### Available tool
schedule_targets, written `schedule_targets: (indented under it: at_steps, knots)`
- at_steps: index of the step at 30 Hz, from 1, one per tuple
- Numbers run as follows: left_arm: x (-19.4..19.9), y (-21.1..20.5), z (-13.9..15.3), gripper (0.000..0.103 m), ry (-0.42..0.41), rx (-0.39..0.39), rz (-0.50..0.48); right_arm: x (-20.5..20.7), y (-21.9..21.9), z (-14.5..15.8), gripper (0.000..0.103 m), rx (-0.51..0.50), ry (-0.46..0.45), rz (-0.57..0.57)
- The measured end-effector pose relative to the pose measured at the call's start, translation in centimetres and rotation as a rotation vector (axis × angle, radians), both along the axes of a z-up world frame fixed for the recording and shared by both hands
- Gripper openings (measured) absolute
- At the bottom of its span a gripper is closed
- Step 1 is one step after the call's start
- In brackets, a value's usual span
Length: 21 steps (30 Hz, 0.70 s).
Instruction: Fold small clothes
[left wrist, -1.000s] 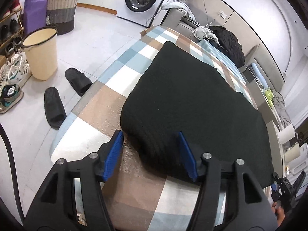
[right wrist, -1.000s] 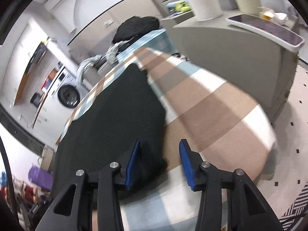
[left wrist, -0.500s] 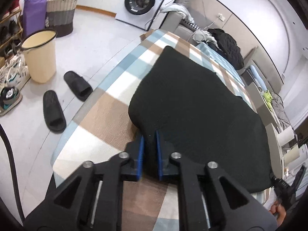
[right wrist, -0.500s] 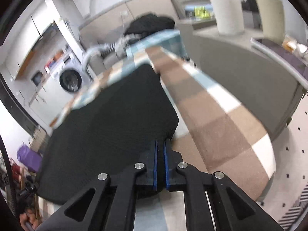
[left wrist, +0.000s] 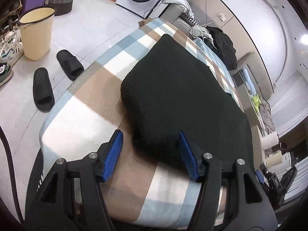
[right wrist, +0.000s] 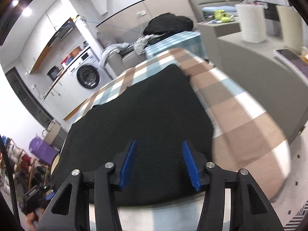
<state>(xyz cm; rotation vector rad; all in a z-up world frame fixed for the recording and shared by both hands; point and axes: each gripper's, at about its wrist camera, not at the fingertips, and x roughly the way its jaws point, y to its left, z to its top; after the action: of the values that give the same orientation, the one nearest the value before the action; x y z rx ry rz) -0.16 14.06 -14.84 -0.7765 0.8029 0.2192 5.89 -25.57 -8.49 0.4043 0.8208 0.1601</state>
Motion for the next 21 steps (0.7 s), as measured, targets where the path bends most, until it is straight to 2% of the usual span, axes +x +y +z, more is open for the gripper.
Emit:
schedule_targets:
  at_steps: [2,4,11,13,17,21]
  knots:
    - [0.6,0.0,-0.1,0.056,-0.017,-0.003,0.023,0.2,1.6,-0.4,0.051,-0.013,0.005,0.043]
    - [1.3,-0.1,-0.2,0.046,-0.029,-0.005,0.023,0.3,2.7,-0.8,0.051,-0.016,0.009,0.073]
    - [3.5,-1.1,-0.2,0.045,-0.02,0.078,0.037,0.7,5.5,-1.7,0.051,-0.025,0.02,0.14]
    - [4.2,-1.6,-0.5,0.021,-0.011,0.108,0.018,1.0,6.1,-2.0,0.051,-0.039,0.028,0.154]
    - [4.2,-1.8,0.3,0.014,-0.049,0.143,0.008,1.2,6.1,-2.4,0.051,-0.034,0.038,0.163]
    - [4.5,-2.6,2.7,0.012,-0.09,0.232,-0.022,1.3,5.5,-2.6,0.051,-0.034,0.047,0.142]
